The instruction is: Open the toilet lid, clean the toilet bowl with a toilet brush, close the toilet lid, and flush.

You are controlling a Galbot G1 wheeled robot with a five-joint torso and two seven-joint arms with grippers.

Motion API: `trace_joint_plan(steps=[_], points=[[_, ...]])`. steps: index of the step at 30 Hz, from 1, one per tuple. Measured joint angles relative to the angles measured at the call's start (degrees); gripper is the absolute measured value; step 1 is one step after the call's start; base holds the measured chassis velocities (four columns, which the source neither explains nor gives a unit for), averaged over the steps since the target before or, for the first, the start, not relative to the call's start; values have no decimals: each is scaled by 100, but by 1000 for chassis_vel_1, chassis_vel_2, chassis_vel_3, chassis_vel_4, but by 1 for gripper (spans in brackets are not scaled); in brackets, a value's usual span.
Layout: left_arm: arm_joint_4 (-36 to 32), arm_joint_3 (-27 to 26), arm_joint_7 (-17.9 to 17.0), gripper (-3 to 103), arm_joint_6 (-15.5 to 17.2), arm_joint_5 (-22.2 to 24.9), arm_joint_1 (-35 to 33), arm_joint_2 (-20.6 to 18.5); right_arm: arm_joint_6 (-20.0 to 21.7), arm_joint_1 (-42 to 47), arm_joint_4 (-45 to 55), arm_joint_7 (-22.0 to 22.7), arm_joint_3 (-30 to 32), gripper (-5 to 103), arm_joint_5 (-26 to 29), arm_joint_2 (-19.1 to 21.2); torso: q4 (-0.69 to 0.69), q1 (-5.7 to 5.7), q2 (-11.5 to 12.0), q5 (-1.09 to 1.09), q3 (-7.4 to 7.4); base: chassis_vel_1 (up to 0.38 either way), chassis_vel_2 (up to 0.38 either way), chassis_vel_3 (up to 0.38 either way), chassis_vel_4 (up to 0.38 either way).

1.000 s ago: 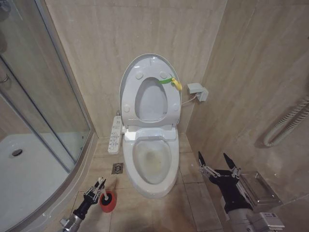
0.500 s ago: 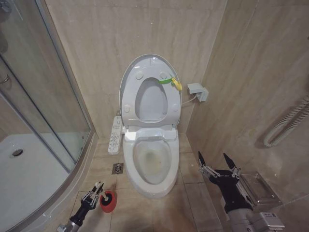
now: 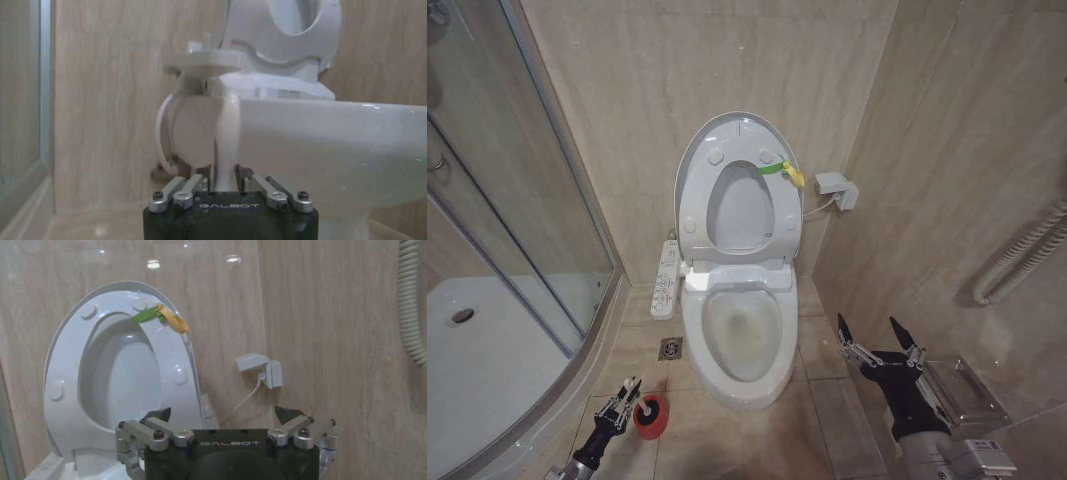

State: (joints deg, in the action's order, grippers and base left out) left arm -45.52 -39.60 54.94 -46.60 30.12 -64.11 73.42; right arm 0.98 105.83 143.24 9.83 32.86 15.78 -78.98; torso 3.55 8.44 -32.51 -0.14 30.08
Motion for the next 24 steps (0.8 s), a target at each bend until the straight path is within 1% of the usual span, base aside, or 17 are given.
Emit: trace_joint_plan(steps=[1, 2, 6, 9, 10, 12, 14, 16, 17, 18, 19, 21, 22, 23, 24], points=[[-12, 3, -6, 20, -2, 27, -1, -4, -1, 0, 0, 1, 0, 100, 0, -4, 7, 1, -1, 5, 0, 0, 0, 0, 0], [-40, 4, -16, 35, -2, 71, -9, -18, -2, -1, 1, 0, 0, 100, 0, -4, 7, 0, -3, 13, -1, 0, 0, 0, 0], [-197, 25, -95, 35, -2, 208, -99, -38, -1, 0, 1, 1, 0, 100, 0, -4, 7, 1, -6, 10, 0, 0, 0, 0, 0], [-352, 24, -158, 35, -2, 253, -183, -58, -1, 0, 0, 1, 0, 100, 0, -4, 5, 2, -8, 14, 1, 0, 0, 0, 0], [-458, 24, -214, 62, -2, 254, -244, -63, -1, 0, 1, 1, 0, 100, 0, -4, 6, 2, -10, 13, 1, 0, 0, 0, 0], [-705, 30, -365, 62, 8, 251, -395, -66, -1, -1, 0, 2, 0, 100, 0, -4, 6, 2, -11, 13, 2, 0, 0, 0, 0], [-758, 33, -403, 62, 17, 251, -424, -66, -1, 0, 0, 1, 0, 100, 0, -4, 6, 2, -11, 13, 2, 0, 0, 0, 0], [-1547, 83, -1132, 62, 336, 238, -819, -60, -1, 0, 0, 1, 0, 100, 0, -4, 4, 3, -12, 13, 4, 0, 0, 0, 0], [-1770, 84, -1307, 89, 427, 241, -917, -57, -1, 0, 1, 1, 0, 100, 0, -4, 5, 3, -13, 13, 4, 0, 0, 0, 0], [-1770, 84, -1307, 89, 427, 241, -917, -57, -1, 0, 1, 1, 0, 100, 0, -4, 5, 3, -13, 13, 4, 0, 0, 0, 0], [-2130, 83, -1553, 89, 578, 278, -1081, -56, -1, -1, 1, 0, 0, 100, 0, -4, 6, 3, -14, 15, 4, 0, 0, 0, 0], [-2551, 72, -1776, 89, 750, 364, -1267, -55, -1, 0, 0, 1, 0, 100, 0, -4, 5, 4, -15, 14, 4, 0, 0, 0, 0], [-2699, 66, -1841, 89, 797, 381, -1324, -54, -1, 0, 1, 1, 0, 100, 0, -4, 6, 4, -15, 14, 4, 0, 0, 0, 0], [-2699, 66, -1841, 89, 797, 381, -1324, -54, -1, 0, 1, 1, 0, 100, 0, -4, 6, 4, -15, 14, 4, 0, 0, 0, 0], [-2892, 41, -1910, 89, 839, 396, -1404, -47, -1, 0, 0, 1, 0, 100, 0, -4, 5, 4, -16, 15, 4, 0, 0, 0, 0]])
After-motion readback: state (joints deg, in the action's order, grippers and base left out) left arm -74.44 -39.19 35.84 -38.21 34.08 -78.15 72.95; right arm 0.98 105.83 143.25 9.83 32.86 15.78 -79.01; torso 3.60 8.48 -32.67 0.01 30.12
